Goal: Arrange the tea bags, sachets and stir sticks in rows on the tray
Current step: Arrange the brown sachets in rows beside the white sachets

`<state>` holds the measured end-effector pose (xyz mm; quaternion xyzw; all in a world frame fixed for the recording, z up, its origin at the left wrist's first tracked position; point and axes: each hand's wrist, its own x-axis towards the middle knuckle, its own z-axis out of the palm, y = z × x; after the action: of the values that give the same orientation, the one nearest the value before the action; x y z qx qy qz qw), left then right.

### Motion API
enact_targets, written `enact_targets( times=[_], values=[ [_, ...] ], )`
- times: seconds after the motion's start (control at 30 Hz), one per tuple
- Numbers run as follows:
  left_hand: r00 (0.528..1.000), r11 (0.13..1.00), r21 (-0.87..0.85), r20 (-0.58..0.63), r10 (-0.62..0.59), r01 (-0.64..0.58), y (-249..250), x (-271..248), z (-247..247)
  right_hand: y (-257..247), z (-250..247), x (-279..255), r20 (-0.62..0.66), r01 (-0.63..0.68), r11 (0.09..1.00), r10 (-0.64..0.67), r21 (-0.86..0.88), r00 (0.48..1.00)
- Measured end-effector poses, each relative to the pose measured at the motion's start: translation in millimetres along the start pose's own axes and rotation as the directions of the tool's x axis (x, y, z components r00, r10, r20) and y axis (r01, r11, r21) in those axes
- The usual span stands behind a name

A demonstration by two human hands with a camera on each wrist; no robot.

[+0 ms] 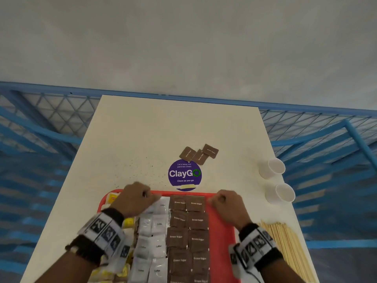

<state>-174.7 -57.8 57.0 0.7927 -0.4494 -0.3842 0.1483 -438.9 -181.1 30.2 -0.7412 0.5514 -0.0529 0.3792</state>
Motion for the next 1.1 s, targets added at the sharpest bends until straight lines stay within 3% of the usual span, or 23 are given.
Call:
enact_targets(
  times=[0.13, 0.23, 0.3, 0.43, 0.53, 0.63, 0.73, 0.83, 0.93, 1.1],
  values=[
    [1.000, 0.996, 0.092, -0.018, 0.007, -0.005, 20.8, 62.9, -14.4, 7.1, -14.5, 68.0, -0.025, -0.118, 0.993, 0.118, 0.023, 0.993],
    [1.000, 0.990, 0.140, 0.001, -0.004, 0.003, 33.2, 100.1, -10.7, -2.0, -19.3, 113.0, -0.054, -0.138, 0.986, 0.133, -0.090, 0.990],
    [1.000, 0.981, 0.195, 0.011, -0.020, 0.017, 39.3, 117.5, -4.3, -14.2, -14.0, 134.3, -0.016, -0.082, 0.970, 0.081, -0.231, 0.997],
    [0.999, 0.972, 0.229, -0.009, -0.043, 0.044, 50.7, 140.2, 11.4, -38.2, 9.3, 158.7, 0.107, 0.148, 0.890, -0.112, -0.432, 0.988],
    [0.997, 0.979, 0.200, -0.073, -0.030, 0.044, 62.7, 151.1, 18.3, -33.7, 24.8, 163.1, 0.207, 0.193, 0.848, -0.100, -0.494, 0.973],
    [0.993, 0.981, 0.192, -0.121, -0.007, 0.030, 73.6, 160.6, 25.5, -18.6, 35.1, 147.0, 0.223, 0.261, 0.794, -0.162, -0.549, 0.961],
    [0.998, 0.972, 0.235, -0.061, 0.019, -0.004, 80.1, 170.1, 35.3, -8.4, 39.5, 130.9, 0.239, 0.293, 0.822, -0.197, -0.487, 0.951],
    [0.999, 0.944, 0.328, -0.002, 0.047, -0.043, 83.8, 179.0, 42.8, -12.0, 21.4, 126.6, 0.186, 0.262, 0.882, -0.203, -0.391, 0.961],
    [0.999, 0.941, 0.337, 0.041, 0.034, -0.046, 82.5, 180.9, 49.0, -10.5, 1.5, 135.3, 0.074, 0.098, 0.927, -0.077, -0.361, 0.994],
    [0.999, 0.929, 0.368, 0.006, 0.038, -0.037, 77.6, 173.0, 53.6, -9.8, 13.0, 141.2, 0.131, -0.033, 0.974, 0.064, -0.226, 0.989]
  ],
)
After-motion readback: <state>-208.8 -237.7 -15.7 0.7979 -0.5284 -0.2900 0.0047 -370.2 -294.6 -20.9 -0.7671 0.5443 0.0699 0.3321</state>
